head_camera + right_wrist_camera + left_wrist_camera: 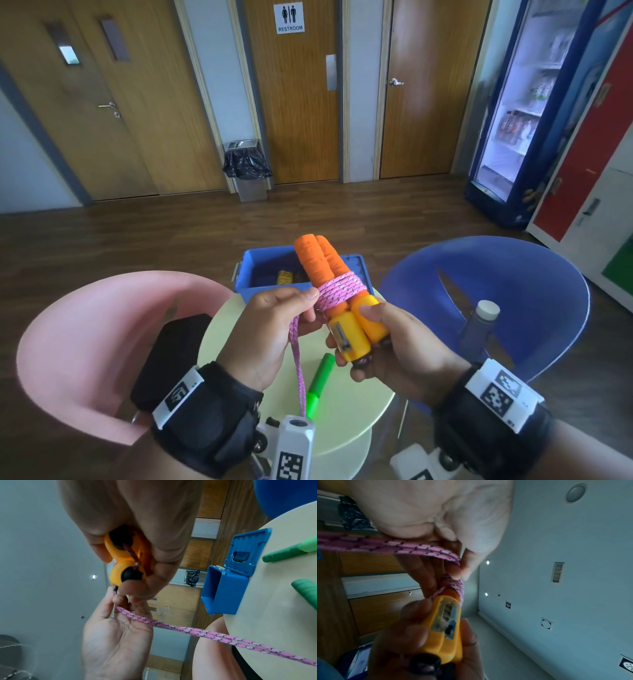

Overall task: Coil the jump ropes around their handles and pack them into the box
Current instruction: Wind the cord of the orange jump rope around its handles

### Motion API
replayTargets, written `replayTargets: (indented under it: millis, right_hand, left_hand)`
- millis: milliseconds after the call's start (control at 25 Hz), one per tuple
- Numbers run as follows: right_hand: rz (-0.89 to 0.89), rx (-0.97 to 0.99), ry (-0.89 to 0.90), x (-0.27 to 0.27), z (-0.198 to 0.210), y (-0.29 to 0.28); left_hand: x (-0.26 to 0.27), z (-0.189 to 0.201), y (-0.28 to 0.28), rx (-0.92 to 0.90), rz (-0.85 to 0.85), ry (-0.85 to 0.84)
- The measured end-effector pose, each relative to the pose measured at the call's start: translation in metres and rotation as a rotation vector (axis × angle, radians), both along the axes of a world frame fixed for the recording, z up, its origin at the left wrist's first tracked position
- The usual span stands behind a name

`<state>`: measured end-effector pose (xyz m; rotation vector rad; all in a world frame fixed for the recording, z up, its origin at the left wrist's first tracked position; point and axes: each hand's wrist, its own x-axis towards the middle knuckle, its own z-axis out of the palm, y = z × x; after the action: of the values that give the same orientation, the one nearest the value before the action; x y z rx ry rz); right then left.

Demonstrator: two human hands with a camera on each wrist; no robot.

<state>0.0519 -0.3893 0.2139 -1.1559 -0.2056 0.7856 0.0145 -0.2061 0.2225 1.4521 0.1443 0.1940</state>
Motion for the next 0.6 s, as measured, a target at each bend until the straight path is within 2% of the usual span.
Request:
replayTargets:
  millis: [200,440,600]
  right_hand:
    - [-0.048,-0.035,-0.054,-0.003,0.006,-0.006]
    - [0.035,0.079,0.051,-0.008,0.012,-0.008]
    - [0.067,0.069,-0.082,-0.007,0.016,-0.016]
  left_hand:
    - [-0.002,-0.003,0.003,0.044,-0.038,-0.052]
    - [0.001,-0.003,-0.007,-0.241,-0.126,-0.102]
    - [-0.003,-0.005,-0.009,-0.238,-0.134,-0.115]
